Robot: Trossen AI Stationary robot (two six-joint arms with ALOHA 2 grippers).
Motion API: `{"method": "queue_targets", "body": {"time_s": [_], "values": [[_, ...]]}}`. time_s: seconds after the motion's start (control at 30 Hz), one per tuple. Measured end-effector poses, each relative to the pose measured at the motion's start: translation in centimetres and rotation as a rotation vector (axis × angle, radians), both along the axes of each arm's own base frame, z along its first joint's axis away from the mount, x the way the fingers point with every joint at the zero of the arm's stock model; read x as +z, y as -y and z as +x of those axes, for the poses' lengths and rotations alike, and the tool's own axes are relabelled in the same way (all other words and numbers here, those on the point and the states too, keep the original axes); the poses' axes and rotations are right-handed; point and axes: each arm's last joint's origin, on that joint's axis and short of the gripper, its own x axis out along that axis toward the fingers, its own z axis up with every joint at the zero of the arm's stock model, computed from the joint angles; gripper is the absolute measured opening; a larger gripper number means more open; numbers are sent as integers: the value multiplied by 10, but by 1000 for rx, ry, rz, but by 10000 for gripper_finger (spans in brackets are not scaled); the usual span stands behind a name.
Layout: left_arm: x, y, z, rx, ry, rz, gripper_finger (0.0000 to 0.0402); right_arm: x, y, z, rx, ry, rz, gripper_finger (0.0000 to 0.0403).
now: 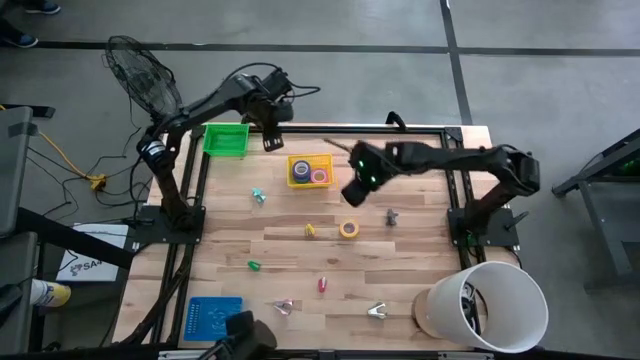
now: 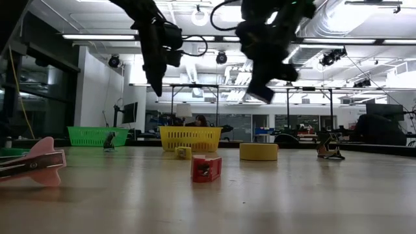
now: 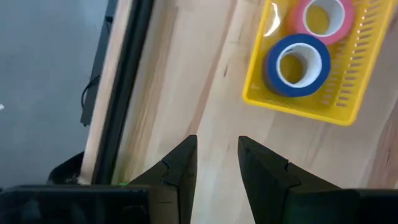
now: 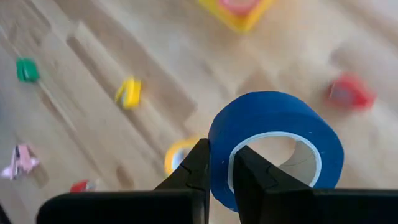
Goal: Pick and place Stapler, Stapler remover, tape
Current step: Put the dark blue tape into the yellow bin
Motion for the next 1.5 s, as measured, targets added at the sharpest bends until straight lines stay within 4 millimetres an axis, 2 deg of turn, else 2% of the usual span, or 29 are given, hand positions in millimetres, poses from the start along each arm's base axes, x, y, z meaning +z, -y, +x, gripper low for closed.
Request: {"method": "queue_targets", "body": {"time_s": [0.23,0.4,0.67,0.87,1.17,1.5], "values": [[5,-1,-10,44,-6,-6,113,6,44,46,76,36,-51,31],[6,-5,-15,67,-13,-12,113,-1,69,75,76,-9,-53,31],[6,-8,-18,79,-13,-13,113,-15,91,106,88,-25,-35,30],[6,-8,-18,79,-12,-12,113,-29,95,117,163,-27,-43,30],[6,-9,-17,76,-3,-5,113,-55,94,123,267,-51,-15,31],[6,-9,-17,74,6,-1,113,-62,95,125,335,-60,-55,31]]}}
